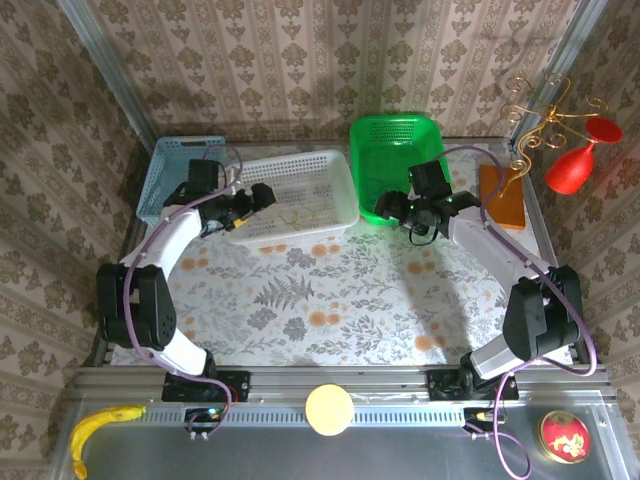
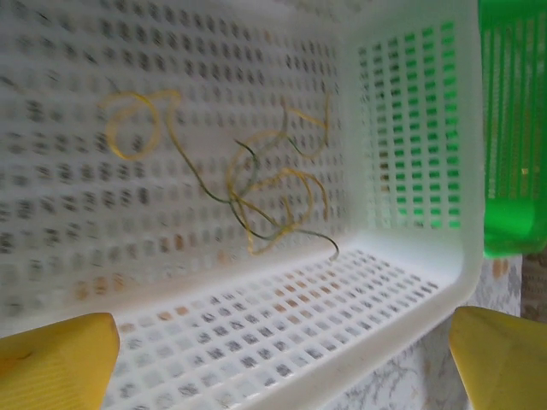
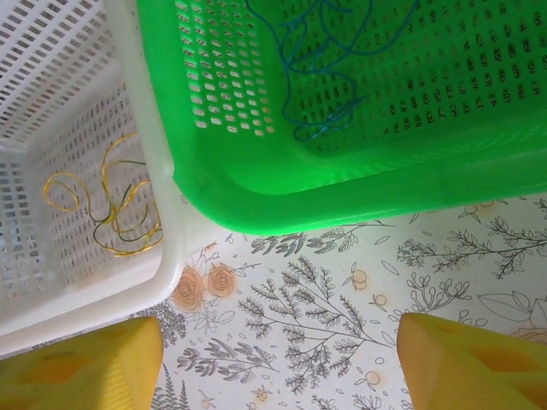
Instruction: Untangle the cables
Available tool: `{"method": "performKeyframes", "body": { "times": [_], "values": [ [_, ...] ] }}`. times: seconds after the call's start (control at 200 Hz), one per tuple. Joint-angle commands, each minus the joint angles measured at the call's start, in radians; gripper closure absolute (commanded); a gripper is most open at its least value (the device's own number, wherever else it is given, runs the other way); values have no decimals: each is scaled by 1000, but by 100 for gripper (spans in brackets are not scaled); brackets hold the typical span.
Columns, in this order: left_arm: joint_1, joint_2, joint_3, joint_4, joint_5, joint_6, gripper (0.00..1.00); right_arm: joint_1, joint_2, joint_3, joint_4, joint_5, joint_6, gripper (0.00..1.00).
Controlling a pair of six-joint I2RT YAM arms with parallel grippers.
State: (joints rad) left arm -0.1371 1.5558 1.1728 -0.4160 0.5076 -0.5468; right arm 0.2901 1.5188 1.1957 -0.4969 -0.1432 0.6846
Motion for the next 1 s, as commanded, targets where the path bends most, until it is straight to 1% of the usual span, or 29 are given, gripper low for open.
{"method": "performKeyframes", "body": {
  "times": [0.0, 0.14, 0.235, 0.39, 0.42, 0.44, 0.505, 0.68, 0.775, 0.875, 0.995],
  "values": [
    [41, -69, 60, -8, -87, 32, 0, -6, 1, 39, 12, -5, -8, 24],
    [55, -153, 61, -42, -269, 129, 0, -6, -30, 18, 22, 59, -27, 11],
    [62, -226, 3, 3, -370, 173, 0, -6, -63, -10, 40, 98, -31, 0],
    [63, -360, -147, 111, -547, 214, 0, -1, -121, -60, 80, 151, -41, 0],
    [64, -385, -177, 130, -571, 226, 0, 4, -121, -76, 92, 163, -47, 0],
    [66, -399, -198, 145, -587, 235, 0, 6, -154, -90, 104, 175, -55, 0],
    [63, -445, -264, 189, -630, 265, 0, 27, -184, -142, 149, 223, -88, 0],
    [62, -567, -462, 321, -706, 354, 0, 65, -263, -328, 340, 306, -141, 0],
    [62, -623, -563, 393, -750, 413, 0, 78, -264, -369, 362, 363, -212, 0],
    [62, -644, -656, 507, -781, 476, 0, 82, -253, -393, 384, 415, -302, 0],
    [62, -630, -735, 632, -804, 540, 0, 81, -272, -470, 502, 482, -400, 0]
  ]
}}
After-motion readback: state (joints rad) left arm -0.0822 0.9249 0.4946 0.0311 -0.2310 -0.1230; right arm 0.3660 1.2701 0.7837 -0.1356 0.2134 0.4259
